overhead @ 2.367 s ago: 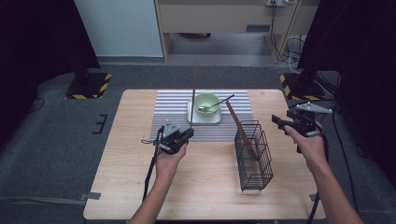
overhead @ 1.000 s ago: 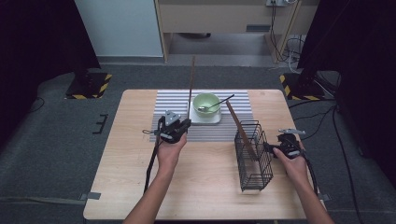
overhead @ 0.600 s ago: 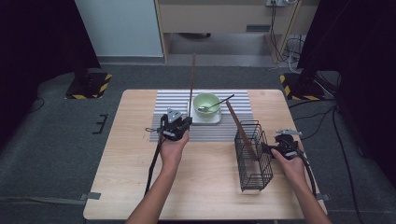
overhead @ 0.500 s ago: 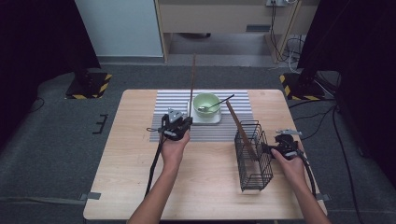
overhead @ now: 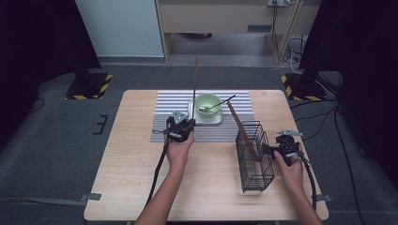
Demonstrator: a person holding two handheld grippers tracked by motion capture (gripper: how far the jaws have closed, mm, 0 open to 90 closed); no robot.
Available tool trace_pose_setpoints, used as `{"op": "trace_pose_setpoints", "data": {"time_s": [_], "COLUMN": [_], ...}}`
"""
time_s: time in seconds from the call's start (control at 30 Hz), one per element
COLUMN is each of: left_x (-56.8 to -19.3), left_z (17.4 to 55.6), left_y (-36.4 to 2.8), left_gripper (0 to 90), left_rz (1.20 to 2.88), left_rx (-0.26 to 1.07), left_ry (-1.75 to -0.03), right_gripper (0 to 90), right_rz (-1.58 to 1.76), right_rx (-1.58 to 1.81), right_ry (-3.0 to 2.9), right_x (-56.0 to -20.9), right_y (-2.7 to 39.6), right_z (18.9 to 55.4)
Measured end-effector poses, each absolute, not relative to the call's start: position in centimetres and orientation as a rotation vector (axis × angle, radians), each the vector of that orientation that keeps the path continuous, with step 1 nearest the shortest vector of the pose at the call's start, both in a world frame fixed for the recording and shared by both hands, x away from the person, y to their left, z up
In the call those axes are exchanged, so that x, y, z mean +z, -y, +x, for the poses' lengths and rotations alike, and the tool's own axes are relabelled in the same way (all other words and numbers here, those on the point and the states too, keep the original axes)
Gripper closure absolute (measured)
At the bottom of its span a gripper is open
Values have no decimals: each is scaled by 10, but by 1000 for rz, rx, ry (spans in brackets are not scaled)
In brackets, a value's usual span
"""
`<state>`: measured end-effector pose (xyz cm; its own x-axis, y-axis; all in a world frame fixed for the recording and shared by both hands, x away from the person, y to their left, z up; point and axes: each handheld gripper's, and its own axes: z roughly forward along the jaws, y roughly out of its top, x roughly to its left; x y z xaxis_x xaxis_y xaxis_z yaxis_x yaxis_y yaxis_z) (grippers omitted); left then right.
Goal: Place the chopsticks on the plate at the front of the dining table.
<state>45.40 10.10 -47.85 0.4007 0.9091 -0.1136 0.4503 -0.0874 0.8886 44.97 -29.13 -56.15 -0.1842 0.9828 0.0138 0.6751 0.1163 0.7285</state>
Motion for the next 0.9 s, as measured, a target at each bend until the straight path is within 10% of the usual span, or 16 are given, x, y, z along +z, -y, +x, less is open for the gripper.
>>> {"op": "trace_pose_setpoints", "data": {"time_s": [0.9], "left_x": [-512], "left_z": [462], "left_y": [-102], "left_gripper": [861], "left_rz": [1720], "left_rx": [625], "left_ry": [-1349], "right_gripper": [31], "right_rz": [1604], "right_rx": [842], "right_ry": [-1918], "right_x": [-562], "right_y": [291], "right_z": [449]}}
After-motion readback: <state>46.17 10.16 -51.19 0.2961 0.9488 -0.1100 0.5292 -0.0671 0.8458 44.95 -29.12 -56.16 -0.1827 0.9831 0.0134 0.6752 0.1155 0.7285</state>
